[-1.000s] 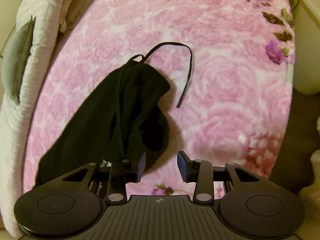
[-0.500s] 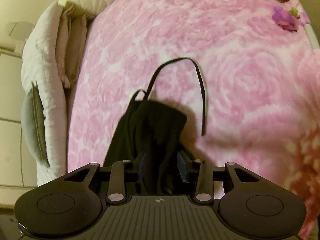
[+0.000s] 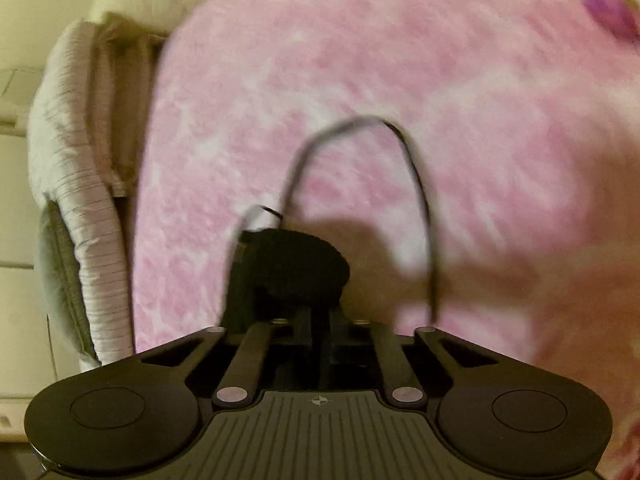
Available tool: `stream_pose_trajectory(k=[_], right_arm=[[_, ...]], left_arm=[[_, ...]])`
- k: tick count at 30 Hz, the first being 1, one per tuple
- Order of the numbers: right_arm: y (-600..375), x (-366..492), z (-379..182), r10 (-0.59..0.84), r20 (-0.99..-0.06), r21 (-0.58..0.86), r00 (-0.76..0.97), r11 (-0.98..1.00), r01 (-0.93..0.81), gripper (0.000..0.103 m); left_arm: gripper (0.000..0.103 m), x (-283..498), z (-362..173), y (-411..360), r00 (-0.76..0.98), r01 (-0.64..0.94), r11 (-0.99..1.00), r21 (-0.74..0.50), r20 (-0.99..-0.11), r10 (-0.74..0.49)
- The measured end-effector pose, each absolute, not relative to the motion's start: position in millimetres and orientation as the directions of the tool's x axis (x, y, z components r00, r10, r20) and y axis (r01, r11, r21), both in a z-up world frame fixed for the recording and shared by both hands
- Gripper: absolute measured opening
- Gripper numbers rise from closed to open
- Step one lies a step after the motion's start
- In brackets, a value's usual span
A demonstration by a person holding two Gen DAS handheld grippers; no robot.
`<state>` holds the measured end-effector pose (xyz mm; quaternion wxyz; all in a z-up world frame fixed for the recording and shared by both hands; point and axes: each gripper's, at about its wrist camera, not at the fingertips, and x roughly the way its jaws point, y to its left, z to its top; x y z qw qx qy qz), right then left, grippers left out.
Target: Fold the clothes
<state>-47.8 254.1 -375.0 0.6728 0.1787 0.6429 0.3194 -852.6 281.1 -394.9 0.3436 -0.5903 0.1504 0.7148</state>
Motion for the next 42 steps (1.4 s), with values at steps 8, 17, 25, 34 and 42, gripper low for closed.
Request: stream_pose_trajectory(k=[8, 17, 25, 34, 42], right_arm=[[288, -86, -188, 0.79, -0.603, 0.622, -0.112, 0.377, -0.686, 0.004], [183, -93, -266, 0.391, -0.9, 0.423, -0.193, 0.678, -0.601, 0.003], [91, -107, -349, 0.399, -0.902, 0.43, -0.165, 0.8, -0.417, 0.017], [94, -109, -377, 0.567, -0.819, 0.55, -0.084, 0.737, -0.394, 0.051], [91, -102, -406, 0.625, -0.773, 0.626, -0.108, 0.726, -0.283, 0.051]], left_arm=[[0.002, -896, -301, 285, -0.064, -0.678, -0.68, -0.278, -0.899, 0.433], [0.003, -899, -342, 221, -0.121, -0.802, -0.596, 0.028, -0.986, 0.117], [0.023, -873, -384, 160, -0.144, -0.792, -0.61, 0.019, -0.977, 0.156], [0.029, -882, -371, 116, -0.064, -0.666, -0.706, -0.241, -0.924, 0.376], [0.035, -896, -371, 91, -0.038, -0.55, -0.719, -0.424, -0.848, 0.529]])
